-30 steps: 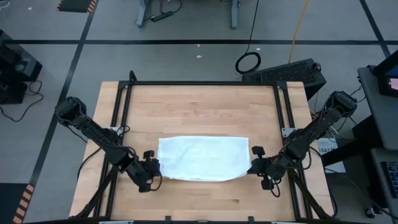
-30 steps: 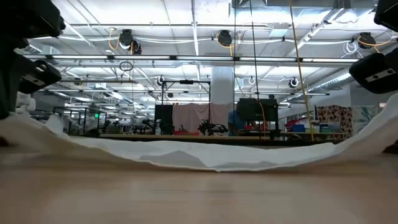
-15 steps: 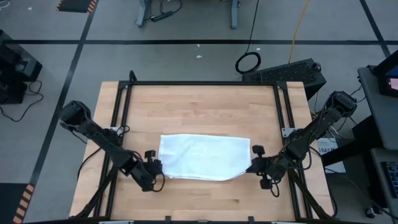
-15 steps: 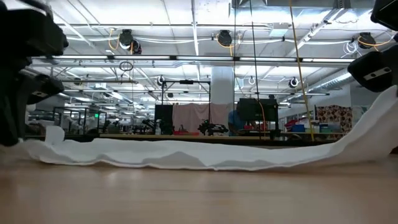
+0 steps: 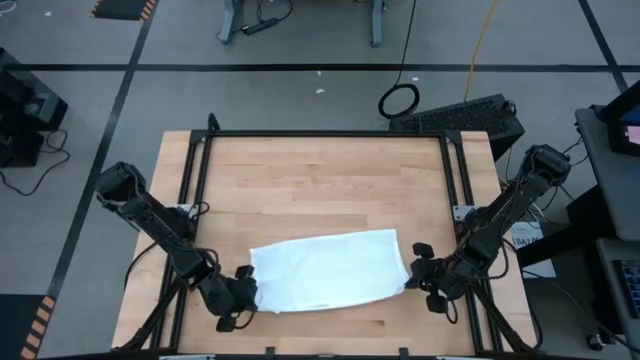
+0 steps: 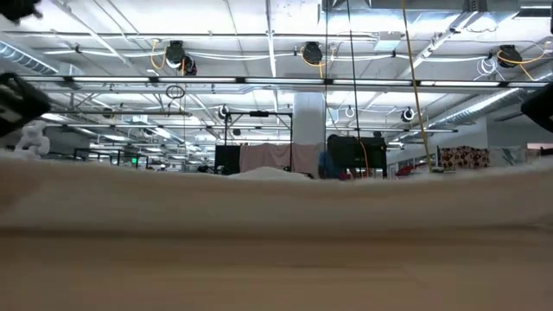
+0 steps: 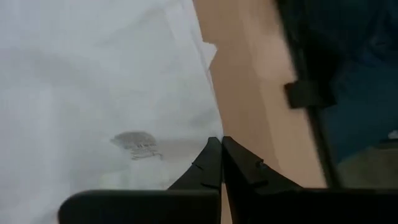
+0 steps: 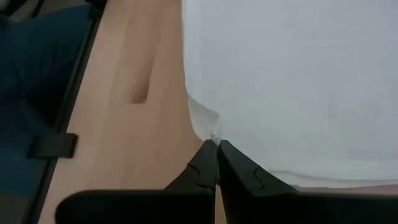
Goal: Roll napkin
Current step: Fold the white table napkin
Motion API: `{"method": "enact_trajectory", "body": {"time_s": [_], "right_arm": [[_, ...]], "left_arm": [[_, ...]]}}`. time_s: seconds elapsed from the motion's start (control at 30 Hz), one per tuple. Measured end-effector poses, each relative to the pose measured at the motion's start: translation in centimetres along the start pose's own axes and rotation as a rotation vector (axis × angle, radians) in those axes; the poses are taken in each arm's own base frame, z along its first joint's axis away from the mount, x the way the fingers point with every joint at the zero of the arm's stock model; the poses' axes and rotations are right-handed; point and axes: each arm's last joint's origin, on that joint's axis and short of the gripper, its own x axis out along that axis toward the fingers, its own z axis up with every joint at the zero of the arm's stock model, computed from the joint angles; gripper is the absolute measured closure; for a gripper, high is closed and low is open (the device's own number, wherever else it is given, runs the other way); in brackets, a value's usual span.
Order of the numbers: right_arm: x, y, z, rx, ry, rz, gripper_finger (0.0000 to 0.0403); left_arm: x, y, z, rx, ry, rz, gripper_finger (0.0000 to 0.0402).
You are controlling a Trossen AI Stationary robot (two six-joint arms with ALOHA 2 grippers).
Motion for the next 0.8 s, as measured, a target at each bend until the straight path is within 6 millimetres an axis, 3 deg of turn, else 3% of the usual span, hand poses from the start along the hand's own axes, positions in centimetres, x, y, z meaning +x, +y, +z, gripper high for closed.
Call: {"method": "enact_trajectory", "body": {"time_s": [0.23, 0.4, 0.5, 0.63, 0.8], "right_arm": [[0.1, -0.6, 0.4, -0.069, -0.08, -0.116, 0.0403], [0.2, -2.1, 0.4, -0.021, -0.037, -0.218, 0.0403], [0.3, -2.6, 0.4, -0.002, -0.014, -0.246, 0.0403], [0.3, -2.2, 0.5, 0.012, 0.001, -0.178, 0.0403], [0.4, -0.8, 1.2, 0.057, -0.016, 0.015, 0.0403]], "left_arm": [[-1.7, 1.4, 0.5, 0.08, 0.005, 0.133, 0.0396], [-3.0, 3.6, 0.1, 0.049, 0.084, 0.324, 0.0396], [-3.6, 4.1, 0.6, 0.027, 0.062, 0.342, 0.0396], [-4.0, 3.2, 1.4, 0.01, -0.031, 0.249, 0.0395], [-4.1, 0.7, 1.9, 0.014, -0.146, 0.06, 0.0395]]}}
